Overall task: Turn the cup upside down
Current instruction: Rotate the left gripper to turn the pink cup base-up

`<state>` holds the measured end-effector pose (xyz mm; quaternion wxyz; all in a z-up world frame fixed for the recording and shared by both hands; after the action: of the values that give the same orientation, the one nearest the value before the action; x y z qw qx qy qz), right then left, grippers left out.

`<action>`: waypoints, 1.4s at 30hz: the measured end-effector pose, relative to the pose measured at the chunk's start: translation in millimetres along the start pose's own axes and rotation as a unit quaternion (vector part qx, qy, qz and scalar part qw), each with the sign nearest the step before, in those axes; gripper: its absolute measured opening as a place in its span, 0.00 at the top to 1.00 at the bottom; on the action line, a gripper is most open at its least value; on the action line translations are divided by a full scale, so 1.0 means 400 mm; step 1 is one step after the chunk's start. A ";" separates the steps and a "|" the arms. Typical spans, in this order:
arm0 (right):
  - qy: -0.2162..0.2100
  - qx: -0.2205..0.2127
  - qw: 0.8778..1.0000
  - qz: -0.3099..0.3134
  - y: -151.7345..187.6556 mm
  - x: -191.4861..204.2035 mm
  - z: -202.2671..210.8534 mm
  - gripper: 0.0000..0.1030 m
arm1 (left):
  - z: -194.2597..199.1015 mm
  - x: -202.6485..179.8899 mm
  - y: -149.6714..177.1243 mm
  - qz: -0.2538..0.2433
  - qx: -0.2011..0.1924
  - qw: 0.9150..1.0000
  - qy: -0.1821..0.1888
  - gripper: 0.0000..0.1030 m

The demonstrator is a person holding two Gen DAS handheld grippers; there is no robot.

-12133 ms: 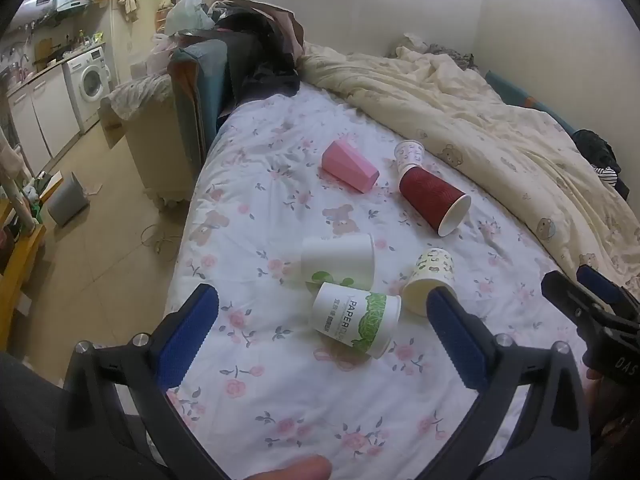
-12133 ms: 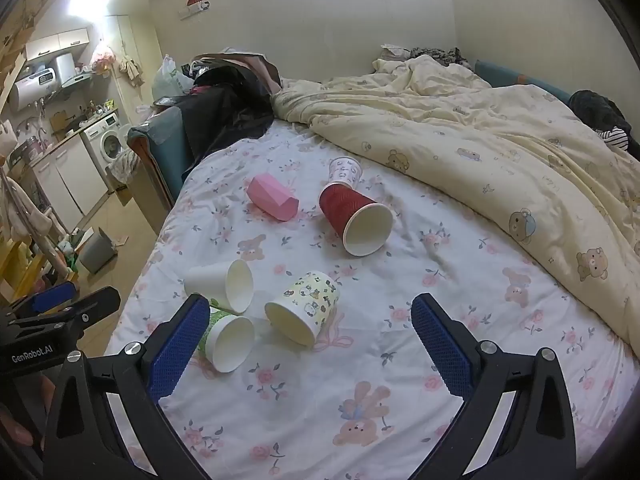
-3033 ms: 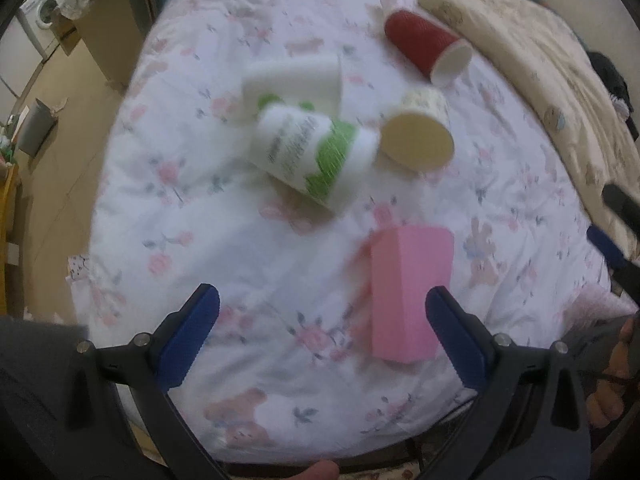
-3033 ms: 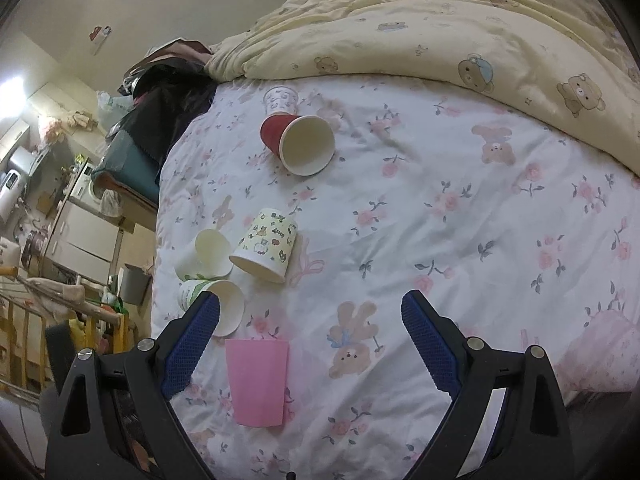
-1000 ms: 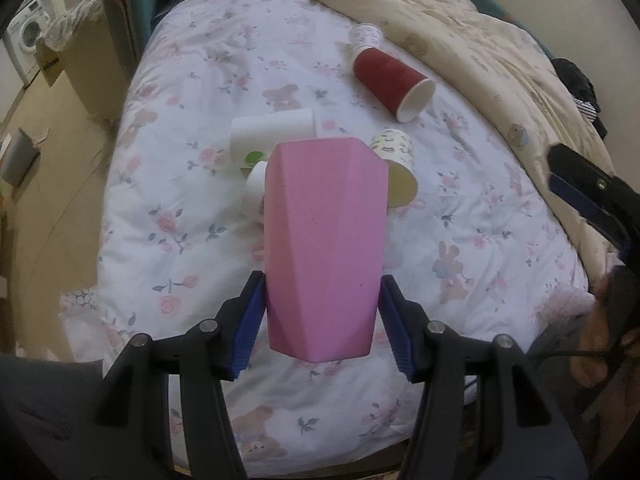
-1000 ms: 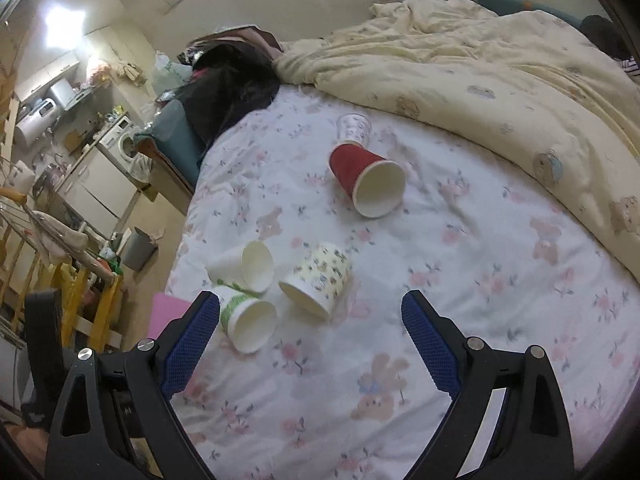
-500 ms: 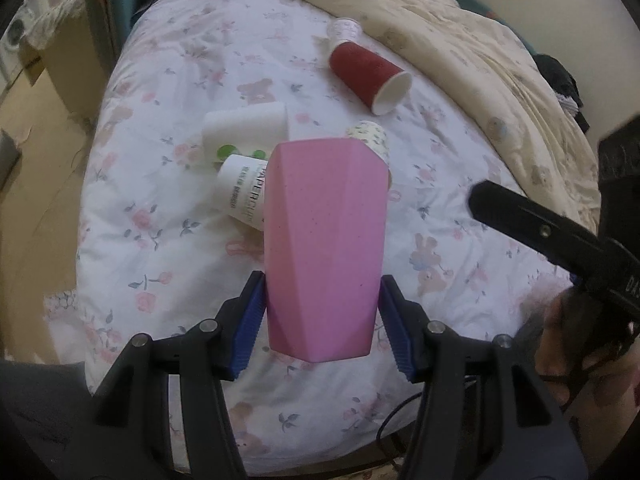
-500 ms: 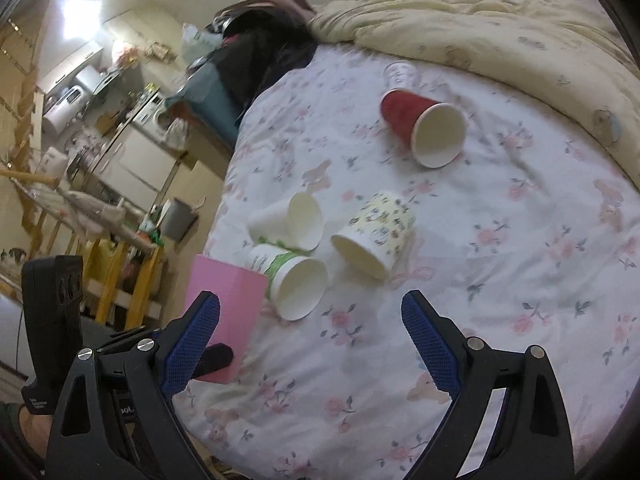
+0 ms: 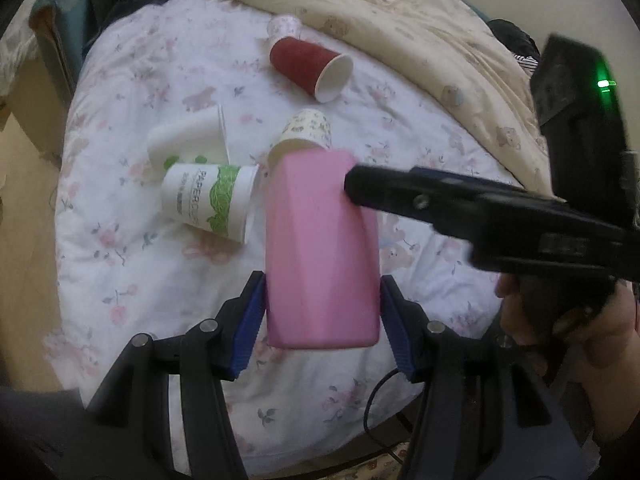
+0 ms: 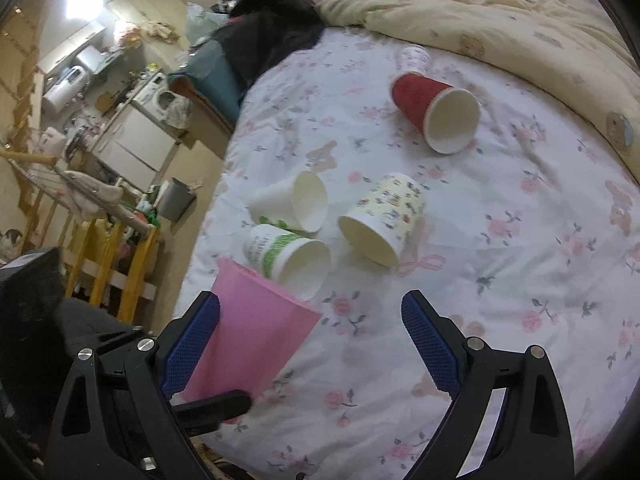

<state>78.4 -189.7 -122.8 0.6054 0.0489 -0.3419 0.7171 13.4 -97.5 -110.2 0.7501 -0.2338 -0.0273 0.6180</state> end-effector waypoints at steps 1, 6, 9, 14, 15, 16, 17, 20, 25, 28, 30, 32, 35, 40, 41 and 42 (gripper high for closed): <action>0.006 0.005 1.000 -0.003 0.004 -0.009 -0.005 0.08 | 0.003 0.000 -0.001 0.000 -0.003 1.000 0.000 0.50; 0.020 0.030 0.999 -0.012 0.027 -0.031 -0.027 0.08 | 0.012 0.008 -0.010 0.003 -0.012 1.000 -0.001 0.51; 0.020 0.039 0.999 -0.022 0.031 -0.043 -0.032 0.08 | 0.015 0.012 -0.013 0.003 -0.015 1.000 -0.005 0.51; 0.001 0.058 0.997 -0.058 0.045 -0.062 -0.035 0.08 | 0.026 0.023 -0.028 0.018 -0.019 1.000 -0.001 0.51; -0.003 0.060 0.996 -0.061 0.047 -0.062 -0.034 0.08 | 0.026 0.025 -0.031 0.024 -0.017 1.000 0.002 0.51; -0.004 0.060 0.996 -0.063 0.049 -0.063 -0.032 0.08 | 0.028 0.025 -0.034 0.026 -0.016 1.000 0.002 0.51; -0.002 0.063 0.996 -0.064 0.052 -0.066 -0.028 0.08 | 0.031 0.024 -0.039 0.025 -0.017 1.000 0.000 0.51; 0.009 0.036 0.997 -0.075 0.041 -0.083 0.012 0.08 | 0.033 0.020 -0.057 0.015 -0.012 0.999 -0.030 0.51; 0.051 -0.053 0.992 -0.107 0.006 -0.152 0.153 0.08 | -0.040 0.020 -0.068 0.058 0.056 0.995 -0.052 0.51; 0.068 -0.084 0.985 -0.136 0.002 -0.199 0.212 0.08 | -0.084 0.006 -0.082 0.068 0.077 0.992 -0.068 0.51; 0.076 -0.099 0.980 -0.152 0.000 -0.224 0.242 0.08 | -0.116 -0.007 -0.091 0.069 0.093 0.990 -0.080 0.51; 0.086 -0.111 0.977 -0.163 -0.001 -0.246 0.267 0.08 | -0.142 -0.016 -0.097 0.077 0.110 0.987 -0.088 0.51; 0.082 -0.119 0.974 -0.172 -0.001 -0.258 0.280 0.08 | -0.172 -0.027 -0.118 0.075 0.104 0.985 -0.113 0.51; 0.062 -0.119 0.975 -0.176 -0.004 -0.252 0.283 0.08 | -0.219 -0.017 -0.131 0.101 0.125 0.979 -0.123 0.51; 0.061 -0.118 0.976 -0.173 -0.005 -0.248 0.283 0.08 | -0.229 -0.014 -0.132 0.107 0.129 0.978 -0.122 0.51; 0.060 -0.117 0.977 -0.169 -0.006 -0.243 0.281 0.08 | -0.235 -0.015 -0.134 0.105 0.130 0.978 -0.125 0.51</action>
<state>67.5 -332.7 -83.2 0.7392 -0.0088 -0.3731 0.5606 91.9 -139.7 -171.9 0.6954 -0.0573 -0.0153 0.7162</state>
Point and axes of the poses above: each gripper's, at about its wrist camera, not at the fingertips, and z roughly against the way its jaws point, x to its left, y to its underside, the point moved 8 cm from there along -z, roughly the way its jaws point, and after that the axes turned 1 degree about -y, right-handed, at the moved point
